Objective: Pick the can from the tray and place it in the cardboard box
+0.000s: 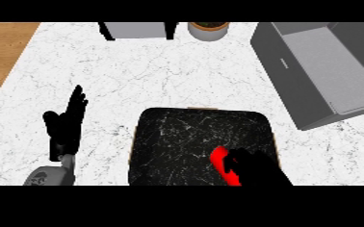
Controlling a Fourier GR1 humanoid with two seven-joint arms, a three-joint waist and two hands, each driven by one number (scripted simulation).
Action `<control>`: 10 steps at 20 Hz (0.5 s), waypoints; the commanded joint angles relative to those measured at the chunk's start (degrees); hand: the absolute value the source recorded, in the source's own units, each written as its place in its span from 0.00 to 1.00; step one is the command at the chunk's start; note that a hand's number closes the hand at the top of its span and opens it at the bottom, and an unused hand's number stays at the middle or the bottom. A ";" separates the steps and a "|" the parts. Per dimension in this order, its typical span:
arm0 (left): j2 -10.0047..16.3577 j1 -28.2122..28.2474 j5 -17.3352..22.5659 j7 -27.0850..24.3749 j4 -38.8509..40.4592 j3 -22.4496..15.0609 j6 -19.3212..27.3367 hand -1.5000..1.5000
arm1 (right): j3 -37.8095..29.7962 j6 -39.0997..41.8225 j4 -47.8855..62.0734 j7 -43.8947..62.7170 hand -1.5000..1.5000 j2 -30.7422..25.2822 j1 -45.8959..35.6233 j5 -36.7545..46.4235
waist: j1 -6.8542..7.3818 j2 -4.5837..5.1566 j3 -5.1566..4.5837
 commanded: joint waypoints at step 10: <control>1.00 2.94 1.28 -0.19 -2.40 2.31 0.26 0.50 | -21.44 -19.39 -9.90 -42.21 1.00 -35.36 13.94 -22.36 | -3.04 0.04 0.11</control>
